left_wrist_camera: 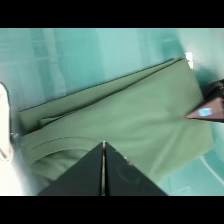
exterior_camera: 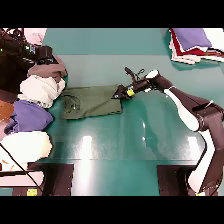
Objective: Fold the shirts.
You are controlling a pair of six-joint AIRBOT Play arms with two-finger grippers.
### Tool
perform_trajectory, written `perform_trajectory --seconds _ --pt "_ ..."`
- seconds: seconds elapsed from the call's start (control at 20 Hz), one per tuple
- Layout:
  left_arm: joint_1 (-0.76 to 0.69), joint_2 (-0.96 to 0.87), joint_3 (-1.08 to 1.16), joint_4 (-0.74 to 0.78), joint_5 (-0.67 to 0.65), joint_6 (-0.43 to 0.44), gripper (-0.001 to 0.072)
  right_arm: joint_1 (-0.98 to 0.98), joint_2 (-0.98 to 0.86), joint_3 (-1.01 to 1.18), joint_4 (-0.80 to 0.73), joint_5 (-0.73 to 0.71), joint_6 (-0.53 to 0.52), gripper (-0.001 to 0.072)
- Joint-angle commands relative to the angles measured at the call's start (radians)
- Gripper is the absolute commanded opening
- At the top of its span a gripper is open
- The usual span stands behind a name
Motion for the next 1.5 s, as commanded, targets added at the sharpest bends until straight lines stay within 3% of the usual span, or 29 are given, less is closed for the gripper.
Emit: perform_trajectory --seconds 0.0,0.2,0.5,0.75,0.95,1.2,1.45 --pt "-0.004 0.001 -0.003 -0.043 0.002 0.011 0.0022 0.017 -0.023 0.057 0.021 0.009 -0.017 0.0016" --pt "-0.063 0.002 -0.004 -0.042 0.014 0.035 0.0022 -0.056 0.094 0.036 -0.005 0.005 0.037 0.0016" --pt "-0.182 0.002 -0.004 -0.042 0.069 0.037 0.0022 -0.347 0.462 -0.217 -0.232 0.039 0.047 0.0016" --pt "-0.224 0.002 -0.003 -0.042 0.081 0.036 0.0022 -0.756 0.711 -0.433 -0.369 -0.018 0.064 0.0016" --pt "-0.224 0.002 -0.003 -0.047 0.082 0.026 0.0022 -1.154 0.861 -0.600 -0.372 -0.193 0.083 0.0016" --pt "-0.224 0.002 -0.004 -0.047 0.100 0.003 0.0022 -1.494 0.948 -0.760 -0.374 -0.291 0.090 0.0016" --pt "-0.224 0.002 -0.004 -0.047 0.106 0.003 0.0022 -1.526 0.945 -0.780 -0.537 -0.280 0.099 0.0016"
